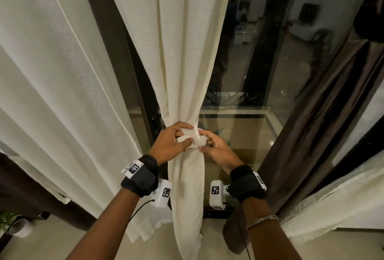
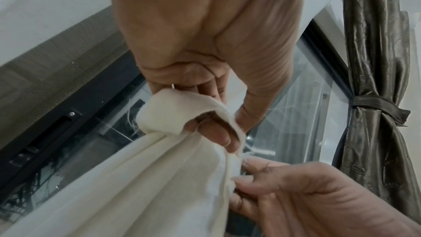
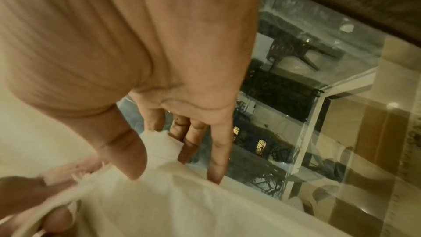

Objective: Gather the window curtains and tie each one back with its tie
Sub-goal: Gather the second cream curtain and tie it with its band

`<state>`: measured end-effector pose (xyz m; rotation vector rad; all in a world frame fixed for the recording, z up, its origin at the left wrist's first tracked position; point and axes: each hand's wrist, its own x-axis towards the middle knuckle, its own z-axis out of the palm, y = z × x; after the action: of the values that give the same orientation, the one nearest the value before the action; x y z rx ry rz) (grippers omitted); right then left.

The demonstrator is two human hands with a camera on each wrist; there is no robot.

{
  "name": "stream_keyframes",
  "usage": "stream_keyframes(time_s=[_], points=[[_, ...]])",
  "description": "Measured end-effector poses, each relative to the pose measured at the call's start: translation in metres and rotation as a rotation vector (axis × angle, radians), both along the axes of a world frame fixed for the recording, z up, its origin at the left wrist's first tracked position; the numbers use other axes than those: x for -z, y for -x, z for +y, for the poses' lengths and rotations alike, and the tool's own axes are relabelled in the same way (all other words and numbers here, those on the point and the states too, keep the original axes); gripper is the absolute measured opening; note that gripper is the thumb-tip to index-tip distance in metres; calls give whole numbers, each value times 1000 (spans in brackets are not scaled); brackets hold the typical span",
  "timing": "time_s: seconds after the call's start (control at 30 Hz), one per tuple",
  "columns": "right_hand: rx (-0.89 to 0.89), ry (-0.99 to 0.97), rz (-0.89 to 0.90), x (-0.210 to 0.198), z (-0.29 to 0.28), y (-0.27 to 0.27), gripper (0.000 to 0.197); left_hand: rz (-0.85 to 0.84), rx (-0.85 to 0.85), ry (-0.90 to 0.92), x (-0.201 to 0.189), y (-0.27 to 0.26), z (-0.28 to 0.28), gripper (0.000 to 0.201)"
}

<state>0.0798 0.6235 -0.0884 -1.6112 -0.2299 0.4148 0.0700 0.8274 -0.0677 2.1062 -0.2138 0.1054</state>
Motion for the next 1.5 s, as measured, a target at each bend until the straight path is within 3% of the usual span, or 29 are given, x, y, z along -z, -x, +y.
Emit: stream_keyframes(time_s=[0.2,0.37,0.57,0.8,0.97,1.03,1.13,1.33,1.4,1.5], points=[[107,-33,-86,5,-1,-4,31,72,40,-88,-4,6,-12,60],[227,123,-277,3,-3,-3,26,30,27,-151,-5,5,-17,60],[224,248,-367,-1,0,-1,33,61,-3,-157,-5,2,-17,52],[217,457,-563,4,19,14,39,42,105,-207,-5,3,-17,53],[192,501,-553,3,27,19,53,76,13,-130,-16,6,-13,35],[187,477,-565,2,28,20,39,10,-12,-205,-19,8,-12,29],[203,409,-597,3,29,18,18,-80,-22,-366,-23,15,-14,35],[258,308,-475,10,17,8,20,-321,-105,-431,-28,20,-3,35],[213,273,-378,8,9,6,20,-452,-216,-353,-29,19,2,33],[114,247,-262,-9,2,9,31,-606,-383,56,-33,26,6,47]])
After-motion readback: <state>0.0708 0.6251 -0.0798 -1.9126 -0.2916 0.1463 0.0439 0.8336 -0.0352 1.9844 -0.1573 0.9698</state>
